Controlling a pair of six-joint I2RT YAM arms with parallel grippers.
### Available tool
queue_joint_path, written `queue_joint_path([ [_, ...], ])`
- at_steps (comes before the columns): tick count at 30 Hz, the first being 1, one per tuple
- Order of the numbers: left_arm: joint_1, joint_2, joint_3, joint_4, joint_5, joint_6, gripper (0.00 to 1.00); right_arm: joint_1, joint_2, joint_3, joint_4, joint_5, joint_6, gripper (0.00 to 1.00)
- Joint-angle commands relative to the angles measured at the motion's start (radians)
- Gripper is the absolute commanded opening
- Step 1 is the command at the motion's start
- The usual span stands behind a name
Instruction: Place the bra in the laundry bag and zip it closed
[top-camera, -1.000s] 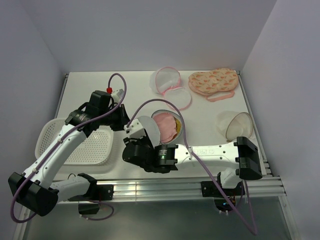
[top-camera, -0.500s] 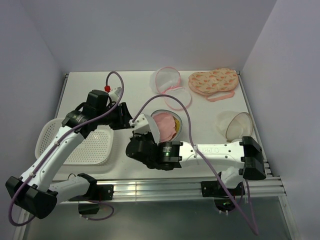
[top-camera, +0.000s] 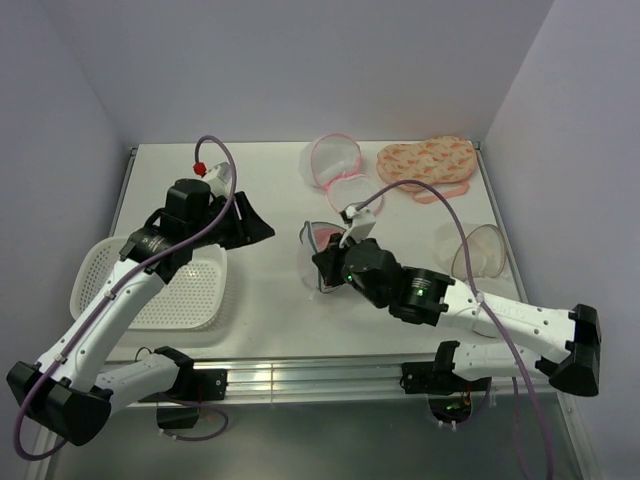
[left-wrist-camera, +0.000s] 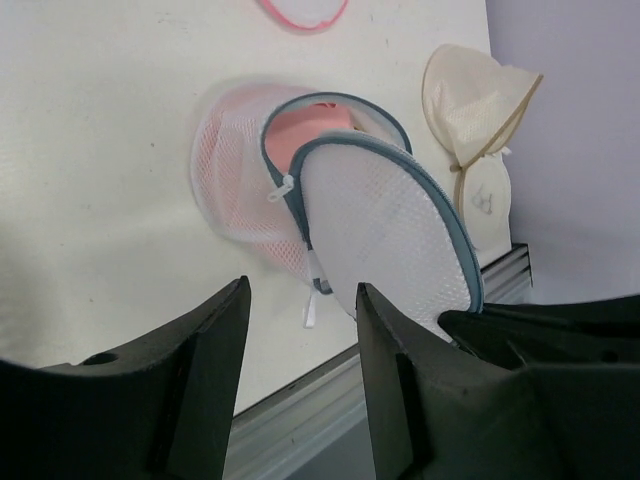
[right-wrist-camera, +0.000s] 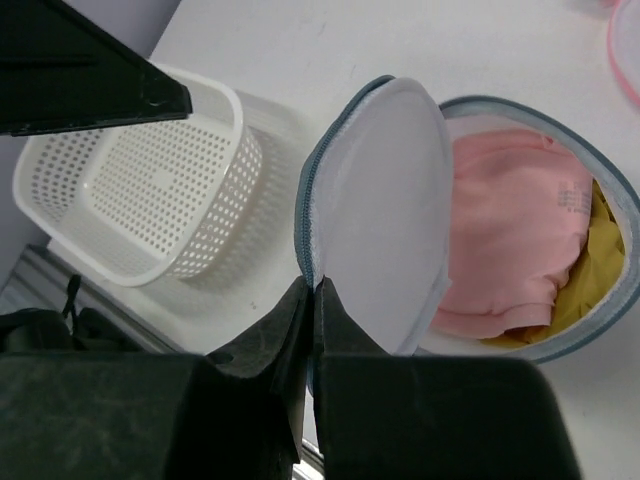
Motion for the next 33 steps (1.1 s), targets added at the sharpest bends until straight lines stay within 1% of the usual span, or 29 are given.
queue_joint_path([
  [1, 0.003, -0.006, -0.049, 0.121, -0.036, -0.036, 0.52, -0.105, -0.089, -0.109, 0.155, -0.302, 0.051, 0.02],
  [4, 0.004, 0.002, -0.092, 0.176, -0.039, -0.050, 0.52, -0.177, -0.154, -0.189, 0.250, -0.412, 0.082, 0.02],
  [6, 0.004, 0.011, -0.118, 0.220, -0.031, -0.052, 0.51, -0.217, -0.178, -0.226, 0.255, -0.446, 0.104, 0.02],
  [7, 0.003, 0.015, -0.126, 0.234, -0.020, -0.050, 0.51, -0.228, -0.200, -0.238, 0.301, -0.478, 0.110, 0.01],
  [9, 0.001, 0.026, -0.157, 0.280, -0.005, -0.038, 0.50, -0.251, -0.220, -0.275, 0.333, -0.510, 0.139, 0.01],
  [11, -0.002, 0.028, -0.184, 0.321, 0.029, -0.030, 0.48, -0.285, -0.247, -0.298, 0.393, -0.585, 0.174, 0.01],
  [14, -0.019, 0.020, -0.239, 0.403, 0.041, -0.021, 0.46, -0.314, -0.270, -0.326, 0.456, -0.646, 0.214, 0.01],
  [20, -0.034, -0.009, -0.370, 0.581, 0.058, -0.030, 0.41, -0.355, -0.272, -0.365, 0.542, -0.706, 0.277, 0.00],
  [22, -0.039, -0.012, -0.416, 0.616, 0.058, -0.032, 0.40, -0.366, -0.263, -0.387, 0.579, -0.733, 0.297, 0.00],
  [23, -0.039, -0.011, -0.431, 0.682, 0.058, -0.033, 0.39, -0.374, -0.258, -0.393, 0.588, -0.742, 0.315, 0.00],
  [25, -0.042, -0.005, -0.471, 0.733, 0.063, -0.033, 0.36, -0.390, -0.244, -0.410, 0.625, -0.769, 0.335, 0.00],
  [30, -0.052, 0.008, -0.557, 0.903, 0.055, -0.021, 0.33, -0.403, -0.211, -0.427, 0.665, -0.797, 0.380, 0.00],
  [33, -0.054, 0.022, -0.594, 0.972, 0.056, 0.000, 0.31, -0.409, -0.201, -0.427, 0.668, -0.806, 0.389, 0.00],
])
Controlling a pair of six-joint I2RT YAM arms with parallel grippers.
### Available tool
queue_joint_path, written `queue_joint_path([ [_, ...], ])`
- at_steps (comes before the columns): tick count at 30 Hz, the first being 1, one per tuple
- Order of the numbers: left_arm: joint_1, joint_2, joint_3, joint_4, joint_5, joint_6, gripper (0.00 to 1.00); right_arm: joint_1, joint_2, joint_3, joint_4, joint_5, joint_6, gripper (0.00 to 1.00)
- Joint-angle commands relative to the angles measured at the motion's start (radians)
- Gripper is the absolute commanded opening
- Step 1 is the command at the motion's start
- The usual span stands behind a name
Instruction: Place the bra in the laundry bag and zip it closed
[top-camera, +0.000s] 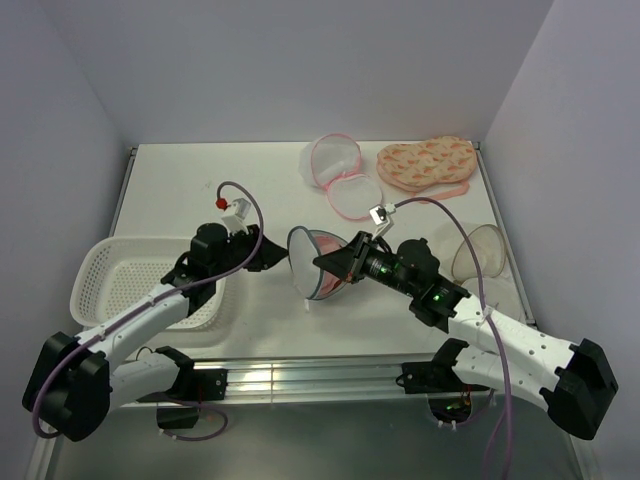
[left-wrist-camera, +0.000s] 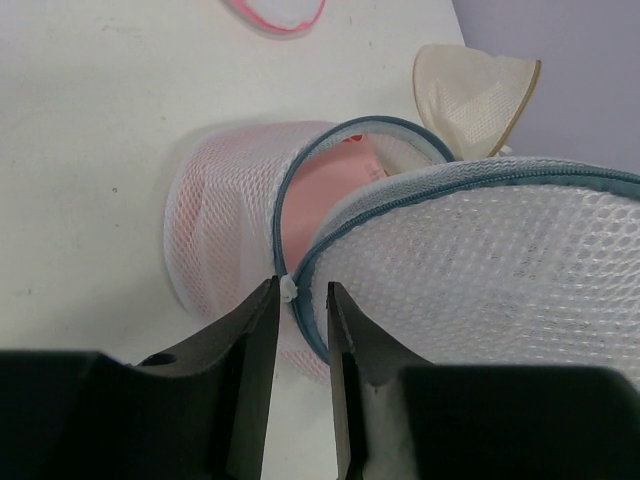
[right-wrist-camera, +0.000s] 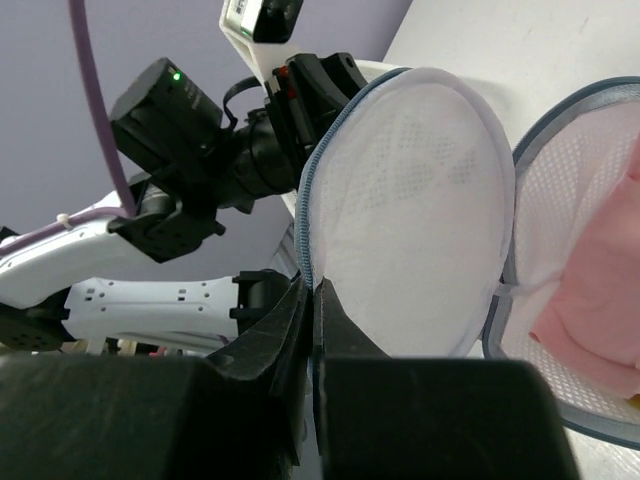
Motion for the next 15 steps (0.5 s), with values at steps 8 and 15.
queue_joint_path([
  [8, -0.006, -0.017, -0.136, 0.294, -0.036, 0.085, 0.33, -0.030, 0.018, -0.002, 0.074, -0.061, 0.040, 0.00],
  [15, -0.006, -0.012, -0.234, 0.458, -0.021, 0.097, 0.35, -0.050, 0.016, -0.020, 0.076, -0.073, 0.045, 0.00],
])
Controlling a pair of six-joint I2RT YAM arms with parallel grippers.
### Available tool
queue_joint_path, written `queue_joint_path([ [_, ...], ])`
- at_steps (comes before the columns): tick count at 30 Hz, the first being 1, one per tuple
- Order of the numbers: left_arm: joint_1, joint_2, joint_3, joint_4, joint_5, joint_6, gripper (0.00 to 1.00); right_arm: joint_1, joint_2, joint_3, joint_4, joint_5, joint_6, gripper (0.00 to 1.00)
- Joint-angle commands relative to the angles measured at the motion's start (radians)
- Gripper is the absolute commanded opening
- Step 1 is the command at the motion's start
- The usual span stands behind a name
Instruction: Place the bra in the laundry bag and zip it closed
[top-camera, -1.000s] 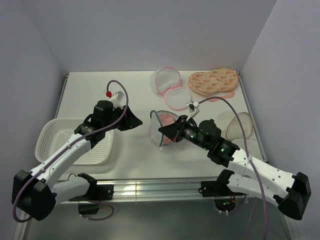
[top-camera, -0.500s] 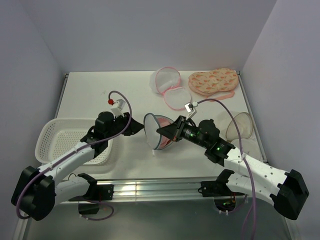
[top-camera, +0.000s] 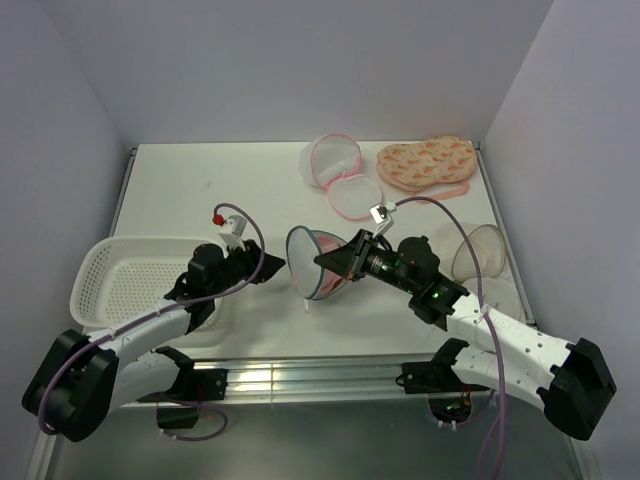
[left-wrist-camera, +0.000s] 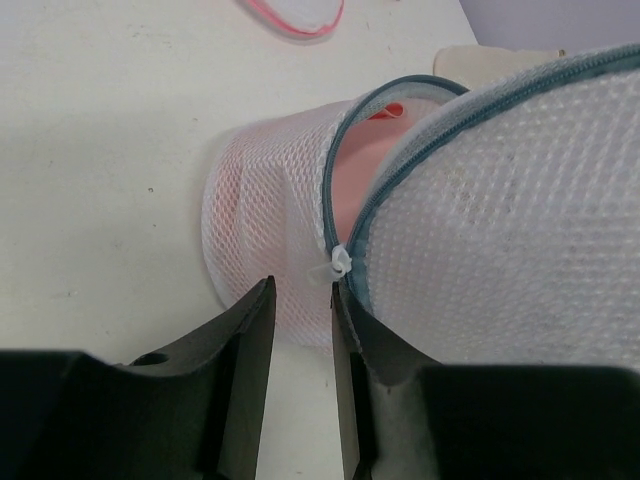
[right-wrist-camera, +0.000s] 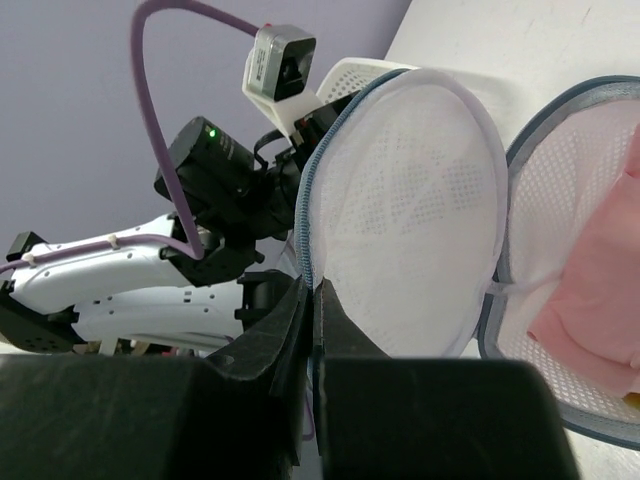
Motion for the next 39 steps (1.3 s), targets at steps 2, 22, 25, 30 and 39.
queue_joint_path([
  [2, -0.005, 0.014, -0.035, 0.200, 0.022, 0.051, 0.35, -0.017, -0.002, -0.013, 0.049, -0.035, 0.015, 0.00],
  [22, -0.005, 0.115, -0.016, 0.280, 0.102, 0.154, 0.32, -0.111, -0.014, -0.021, 0.012, -0.146, 0.013, 0.00],
  [25, -0.005, 0.088, -0.019, 0.250, 0.084, 0.163, 0.31, -0.118, -0.014, -0.020, 0.010, -0.154, 0.013, 0.00],
  [30, -0.012, 0.065, -0.018, 0.193, 0.059, 0.172, 0.31, -0.129, -0.011, -0.021, 0.010, -0.161, 0.013, 0.00],
  [39, -0.068, 0.083, 0.008, 0.158, 0.012, 0.194, 0.31, -0.134, -0.008, -0.018, 0.012, -0.164, 0.013, 0.00],
])
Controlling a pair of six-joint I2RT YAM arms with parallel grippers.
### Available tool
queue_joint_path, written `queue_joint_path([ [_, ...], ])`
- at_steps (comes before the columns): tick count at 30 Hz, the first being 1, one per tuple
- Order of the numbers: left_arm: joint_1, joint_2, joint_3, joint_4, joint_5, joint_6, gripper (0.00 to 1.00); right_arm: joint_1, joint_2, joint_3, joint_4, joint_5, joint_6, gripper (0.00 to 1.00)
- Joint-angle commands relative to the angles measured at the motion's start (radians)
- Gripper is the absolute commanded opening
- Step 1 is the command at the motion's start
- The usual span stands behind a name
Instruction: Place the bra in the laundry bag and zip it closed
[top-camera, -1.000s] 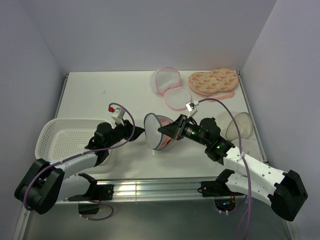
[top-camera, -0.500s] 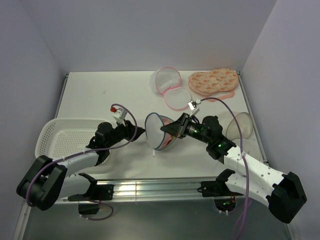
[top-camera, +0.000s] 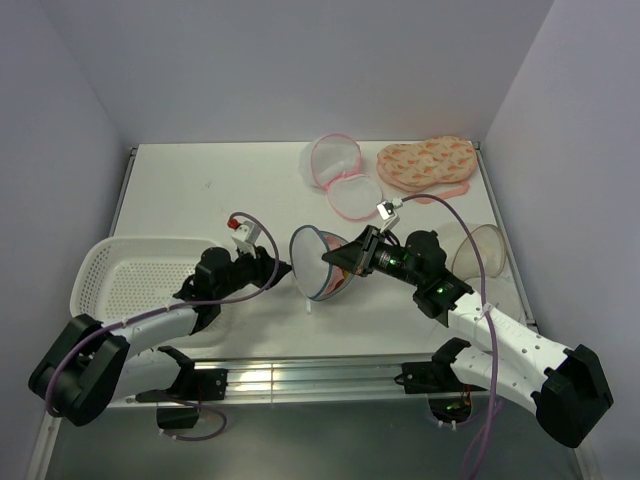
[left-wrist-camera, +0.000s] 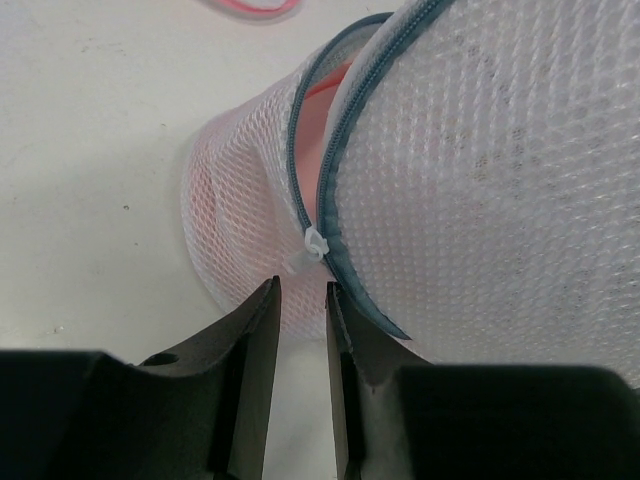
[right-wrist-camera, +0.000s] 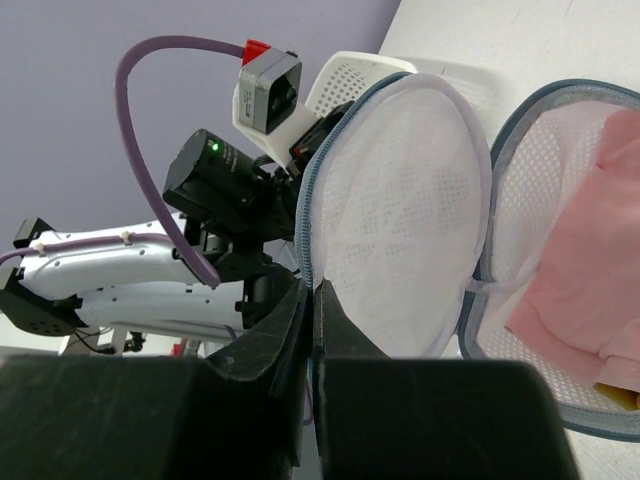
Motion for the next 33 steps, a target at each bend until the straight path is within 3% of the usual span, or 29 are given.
queue_joint_path([
  [1, -0.021, 0.004, 0.045, 0.007, -0.030, 0.034, 0.31, -0.008, -0.006, -0.005, 0.020, -0.019, -0.001, 0.00],
  [8, -0.039, 0.021, 0.056, 0.025, -0.057, 0.037, 0.35, -0.010, -0.006, -0.006, 0.019, -0.019, -0.001, 0.00],
  [22, -0.081, 0.049, 0.061, 0.097, -0.257, 0.034, 0.35, -0.011, -0.003, -0.011, 0.019, -0.027, -0.001, 0.00],
  [33, -0.105, 0.101, 0.085, 0.126, -0.257, 0.051, 0.34, -0.016, -0.003, -0.017, 0.020, -0.030, -0.004, 0.00],
])
